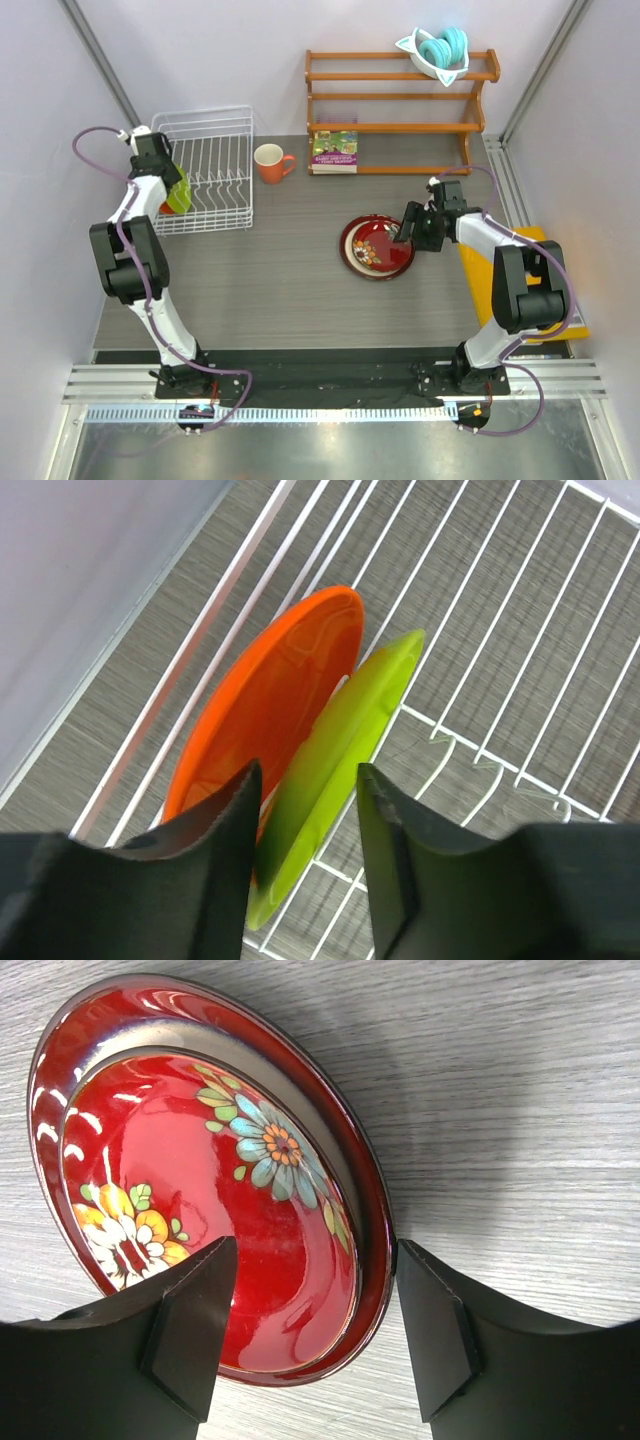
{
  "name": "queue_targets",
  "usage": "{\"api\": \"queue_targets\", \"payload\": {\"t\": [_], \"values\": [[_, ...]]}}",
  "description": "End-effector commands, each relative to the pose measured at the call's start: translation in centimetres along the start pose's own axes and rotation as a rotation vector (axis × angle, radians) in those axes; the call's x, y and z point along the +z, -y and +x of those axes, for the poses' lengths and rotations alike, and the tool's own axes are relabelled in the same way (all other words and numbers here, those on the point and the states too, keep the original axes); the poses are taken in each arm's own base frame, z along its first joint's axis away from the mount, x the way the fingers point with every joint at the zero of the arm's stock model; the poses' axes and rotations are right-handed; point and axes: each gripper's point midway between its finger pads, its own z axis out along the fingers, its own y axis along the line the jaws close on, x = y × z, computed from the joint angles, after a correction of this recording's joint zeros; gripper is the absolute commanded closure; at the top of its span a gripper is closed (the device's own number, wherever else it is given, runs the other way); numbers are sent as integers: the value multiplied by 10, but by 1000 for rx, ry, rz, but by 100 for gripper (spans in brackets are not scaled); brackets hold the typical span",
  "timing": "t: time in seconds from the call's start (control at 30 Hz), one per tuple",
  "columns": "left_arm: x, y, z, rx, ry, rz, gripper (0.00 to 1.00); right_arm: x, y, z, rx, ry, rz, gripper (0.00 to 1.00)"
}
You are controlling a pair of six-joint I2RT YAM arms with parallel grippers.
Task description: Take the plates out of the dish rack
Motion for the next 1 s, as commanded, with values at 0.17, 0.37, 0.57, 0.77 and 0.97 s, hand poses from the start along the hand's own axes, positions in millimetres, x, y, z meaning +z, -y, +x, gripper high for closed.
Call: {"api": "queue_targets", "payload": {"t": [0.17,0.37,0.57,0.77,0.97], "values": [[-5,11,-16,-26,15,54,85,-1,-11,-16,-22,35,-41,32],[-14,13,-27,-30,32,65,100,-2,-12,-16,-23,36,-46,32],[-29,10,-42,-25,65,59,100,-6,-13,-16,-24,42,-49,31],[-53,3,-68,0,128,26,100,-12,-16,-18,-29,55,-54,31],[-69,-10,-80,94,147,-92,100,-15,-15,-17,-32,60,-49,31]]}}
